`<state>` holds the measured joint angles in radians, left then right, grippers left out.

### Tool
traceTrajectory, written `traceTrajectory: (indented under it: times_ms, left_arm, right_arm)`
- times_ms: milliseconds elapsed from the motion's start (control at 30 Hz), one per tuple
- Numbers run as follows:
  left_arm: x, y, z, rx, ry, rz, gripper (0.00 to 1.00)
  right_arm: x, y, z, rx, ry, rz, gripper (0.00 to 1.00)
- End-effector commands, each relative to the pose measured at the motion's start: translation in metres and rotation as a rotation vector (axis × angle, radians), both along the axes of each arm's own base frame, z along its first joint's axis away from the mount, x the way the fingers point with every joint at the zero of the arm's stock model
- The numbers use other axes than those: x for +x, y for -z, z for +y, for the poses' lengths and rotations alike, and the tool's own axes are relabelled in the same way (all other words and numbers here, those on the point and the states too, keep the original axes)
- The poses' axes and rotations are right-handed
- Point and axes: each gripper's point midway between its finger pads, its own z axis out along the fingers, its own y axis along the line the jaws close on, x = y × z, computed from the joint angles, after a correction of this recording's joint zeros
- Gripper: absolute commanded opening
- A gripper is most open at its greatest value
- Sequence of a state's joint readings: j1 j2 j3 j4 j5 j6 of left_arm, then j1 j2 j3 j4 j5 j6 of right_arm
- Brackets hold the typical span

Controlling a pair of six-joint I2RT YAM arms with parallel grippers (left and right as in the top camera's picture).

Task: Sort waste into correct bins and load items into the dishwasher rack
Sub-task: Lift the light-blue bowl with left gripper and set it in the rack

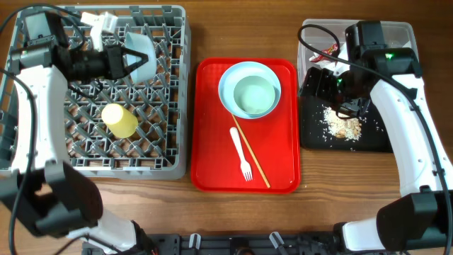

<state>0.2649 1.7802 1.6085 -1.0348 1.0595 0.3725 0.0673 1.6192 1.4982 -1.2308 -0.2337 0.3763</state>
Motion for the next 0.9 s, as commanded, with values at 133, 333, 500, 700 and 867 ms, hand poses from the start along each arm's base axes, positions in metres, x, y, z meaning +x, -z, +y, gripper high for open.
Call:
traceTrajectory:
  times_ms: [133, 333, 500, 700, 867]
  left_arm:
    - [0.034, 0.017, 0.023, -0.32, 0.048, -0.076, 0.04]
    - [0.056, 0.044, 0.051, -0.412, -0.006, -0.036, 0.04]
    - [0.062, 0.058, 0.067, -0.419, -0.04, -0.025, 0.09]
    - [0.063, 0.077, 0.092, -0.352, -0.153, 0.065, 0.71]
    - [0.054, 0.087, 0.113, -0.347, -0.231, 0.145, 1.0]
  right_arm:
    - [-0.001, 0.004, -0.004, -0.018, -0.002, 0.014, 0.96]
    - [-0.003, 0.005, -0.004, -0.019, -0.002, 0.023, 0.96]
    - [-0.003, 0.005, -0.004, -0.019, 0.0, 0.026, 0.96]
    - [-0.003, 0.005, -0.004, -0.018, 0.0, 0.025, 0.96]
    - [-0.003, 0.005, -0.004, -0.018, 0.0, 0.025, 0.96]
